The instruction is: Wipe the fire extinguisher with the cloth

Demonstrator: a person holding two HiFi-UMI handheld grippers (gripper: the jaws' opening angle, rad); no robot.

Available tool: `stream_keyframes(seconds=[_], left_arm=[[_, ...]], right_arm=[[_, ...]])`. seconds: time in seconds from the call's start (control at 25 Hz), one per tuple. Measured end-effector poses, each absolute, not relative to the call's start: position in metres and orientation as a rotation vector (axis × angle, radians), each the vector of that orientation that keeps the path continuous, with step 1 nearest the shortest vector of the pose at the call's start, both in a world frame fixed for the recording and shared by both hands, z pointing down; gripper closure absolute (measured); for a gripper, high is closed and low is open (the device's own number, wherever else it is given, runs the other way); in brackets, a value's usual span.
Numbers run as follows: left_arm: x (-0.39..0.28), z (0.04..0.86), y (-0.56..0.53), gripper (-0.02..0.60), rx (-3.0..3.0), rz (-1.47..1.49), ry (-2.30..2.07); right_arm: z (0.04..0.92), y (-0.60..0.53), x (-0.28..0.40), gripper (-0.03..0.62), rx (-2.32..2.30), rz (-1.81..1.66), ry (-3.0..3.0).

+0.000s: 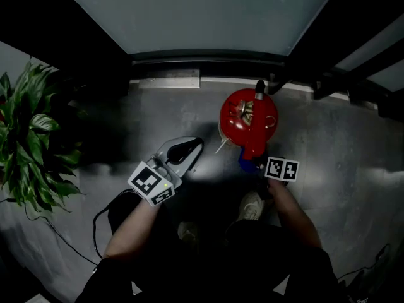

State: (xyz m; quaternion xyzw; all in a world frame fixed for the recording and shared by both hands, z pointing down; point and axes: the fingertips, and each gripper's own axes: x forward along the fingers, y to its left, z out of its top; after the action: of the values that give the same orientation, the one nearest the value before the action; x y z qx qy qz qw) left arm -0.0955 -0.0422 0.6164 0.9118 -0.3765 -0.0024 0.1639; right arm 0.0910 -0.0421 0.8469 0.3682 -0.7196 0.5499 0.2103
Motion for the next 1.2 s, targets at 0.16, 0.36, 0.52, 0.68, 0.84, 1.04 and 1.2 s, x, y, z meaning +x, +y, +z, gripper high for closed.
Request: stream_keyframes(seconds=[0.16,0.36,0.52,0.68,0.84,1.04,1.2], left_arm=[[-0.105,0.603,-0.062,0.557,2.558,-0.159,-1.117],[-0.111,0.583,-0.076,0.557,2.59,-0.261,-1.152],[-0.111,0.569,-0.073,0.554,2.647,-0.251,-1.155],[-0.108,0.545,-0.081,0.554,2.678,-0.3,-1.174],[-0.098,0.507,-0.085,0.554,2.788,-0.263,-1.154],[-0.093,0.439,-0.08,0.554,2.765,-0.19,-1.178],[-0.085,0.363,-0.074,0.554,2.746,-0.122,-1.177]], right_arm=[[0.791,-0.068,0.115,0.505,1.125,1.411,-2.12],[0.705,-0.092,0.129,0.505,1.215,1.224,-2.316],[0.639,-0.096,0.13,0.505,1.206,1.077,-2.471],[0.586,-0.106,0.136,0.505,1.23,0.939,-2.587],[0.541,-0.113,0.132,0.505,1.254,0.734,-2.683],[0.471,-0.117,0.128,0.505,1.336,0.618,-2.686],[0.386,-0.107,0.123,0.505,1.335,0.526,-2.682]])
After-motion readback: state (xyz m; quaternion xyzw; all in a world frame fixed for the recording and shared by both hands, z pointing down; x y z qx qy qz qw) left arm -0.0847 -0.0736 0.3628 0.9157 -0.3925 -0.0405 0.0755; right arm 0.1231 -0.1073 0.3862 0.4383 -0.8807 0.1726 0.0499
